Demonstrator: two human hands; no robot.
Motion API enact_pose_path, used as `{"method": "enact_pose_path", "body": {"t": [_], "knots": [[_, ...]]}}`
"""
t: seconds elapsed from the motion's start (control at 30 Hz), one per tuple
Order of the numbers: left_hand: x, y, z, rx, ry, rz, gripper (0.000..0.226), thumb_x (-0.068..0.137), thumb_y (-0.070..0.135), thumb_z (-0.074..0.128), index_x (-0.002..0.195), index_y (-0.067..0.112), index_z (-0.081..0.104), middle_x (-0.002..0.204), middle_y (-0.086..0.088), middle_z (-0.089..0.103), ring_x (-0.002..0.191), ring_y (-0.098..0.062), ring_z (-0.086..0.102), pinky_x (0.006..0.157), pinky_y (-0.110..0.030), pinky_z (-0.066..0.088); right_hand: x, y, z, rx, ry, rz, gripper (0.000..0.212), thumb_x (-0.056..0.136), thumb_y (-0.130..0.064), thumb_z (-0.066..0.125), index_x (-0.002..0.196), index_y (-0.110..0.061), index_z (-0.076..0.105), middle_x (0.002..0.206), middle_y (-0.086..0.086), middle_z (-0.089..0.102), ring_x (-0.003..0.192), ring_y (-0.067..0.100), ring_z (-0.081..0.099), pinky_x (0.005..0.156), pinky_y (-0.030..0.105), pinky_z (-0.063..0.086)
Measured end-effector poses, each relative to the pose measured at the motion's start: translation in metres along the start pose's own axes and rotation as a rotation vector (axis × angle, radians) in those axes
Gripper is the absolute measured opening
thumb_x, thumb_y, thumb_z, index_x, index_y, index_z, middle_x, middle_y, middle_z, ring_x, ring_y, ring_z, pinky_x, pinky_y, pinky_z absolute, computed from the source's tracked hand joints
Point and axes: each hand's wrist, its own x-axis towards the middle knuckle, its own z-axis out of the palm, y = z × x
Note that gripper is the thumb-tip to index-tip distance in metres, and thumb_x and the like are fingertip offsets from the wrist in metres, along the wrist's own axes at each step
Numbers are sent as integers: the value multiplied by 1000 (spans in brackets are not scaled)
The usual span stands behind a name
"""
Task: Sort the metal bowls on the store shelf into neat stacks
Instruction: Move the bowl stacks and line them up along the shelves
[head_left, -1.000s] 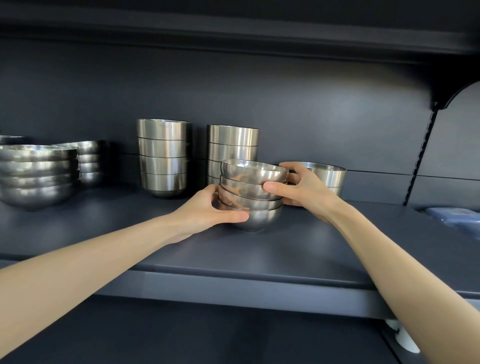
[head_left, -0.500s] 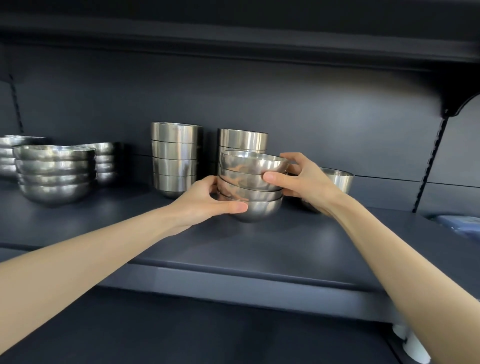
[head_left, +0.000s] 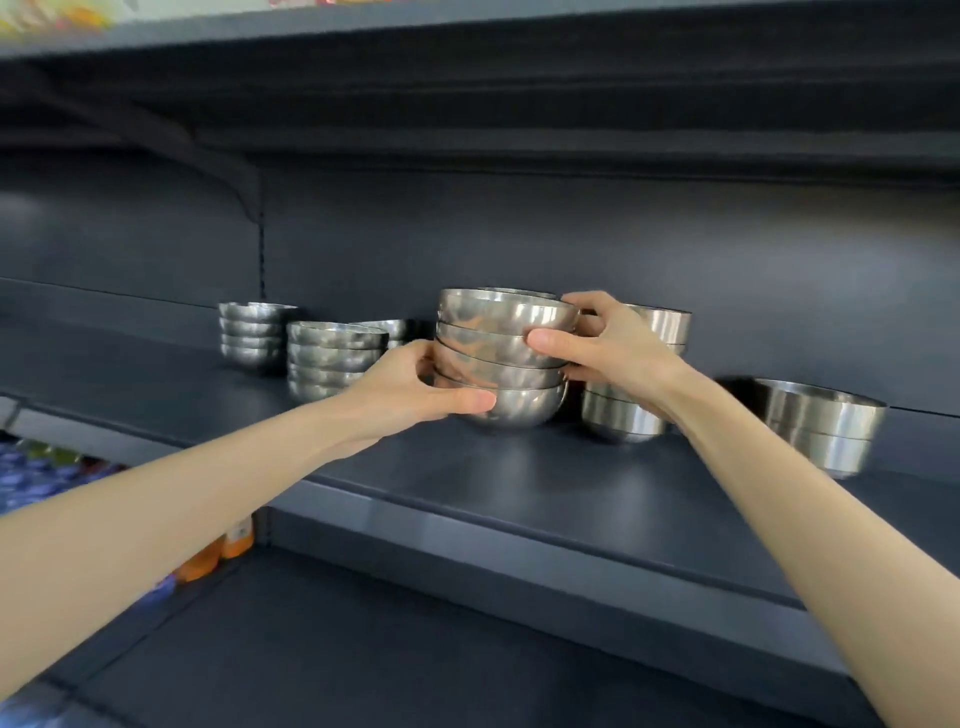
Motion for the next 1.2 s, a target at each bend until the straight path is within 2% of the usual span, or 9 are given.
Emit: {"method": "enact_pose_path", "body": {"t": [0.07,0.2,0.3,0.4,0.6,0.8,0.97,1.1,1.2], "knots": [[-16,-5,-32,7,16,-12,71,55,39,87,111,6,60,90,6,62,87,-10,61,90,-33,52,6,-14,33,14,-20,-8,87,51,-51,78,126,-22,45,116,-1,66,100,9,66,87,31,55],[-49,-19,-102,38,100,-32,51,70,23,83,113,11,58,94,5,63,89,-10,62,85,-29,55,20,-42,106,54,-73,-31,79,69,-39,80,135,-19,41,117,-3,65,103,10,65,79,25,54],[-77,-29,-160,67,140,-39,61,62,33,82,115,20,56,104,6,67,96,-9,64,83,-25,55,30,-67,163,76,-125,-52,81,69,-38,79,137,-17,40,114,-4,65,102,9,65,87,30,55],[-107,-39,-218,118,203,-68,66,58,40,84,115,21,57,113,0,68,106,-17,65,93,-37,54,37,-94,222,90,-174,-95,82,68,-43,79,136,-20,40,110,-7,67,103,10,65,89,32,55],[-163,-62,-325,150,321,-111,81,43,50,85,114,21,58,111,1,69,103,-18,66,91,-41,55,52,-144,336,151,-281,-145,110,42,-59,78,138,-19,40,112,-5,66,103,13,65,92,37,54],[-202,-88,-418,151,440,-164,74,47,45,90,111,22,60,107,4,71,99,-14,68,86,-32,54,83,-180,439,221,-410,-174,103,48,-54,79,136,-19,40,112,-5,66,105,13,65,94,41,53],[-225,-108,-487,195,548,-192,62,59,32,84,114,17,59,104,3,69,90,-11,67,75,-22,52,118,-202,526,286,-512,-214,81,71,-36,79,138,-17,39,115,-3,64,105,13,64,93,37,54],[-236,-130,-545,239,623,-228,76,48,37,91,114,15,60,109,-2,69,99,-18,68,83,-30,57,151,-214,599,341,-578,-254,75,74,-31,78,137,-15,39,117,0,63,106,14,63,92,38,54],[-237,-148,-590,290,681,-246,64,54,35,90,108,15,62,106,-4,70,103,-21,66,93,-38,54,181,-224,652,357,-631,-285,76,73,-33,78,136,-16,39,119,0,62,108,15,62,93,38,54]]}}
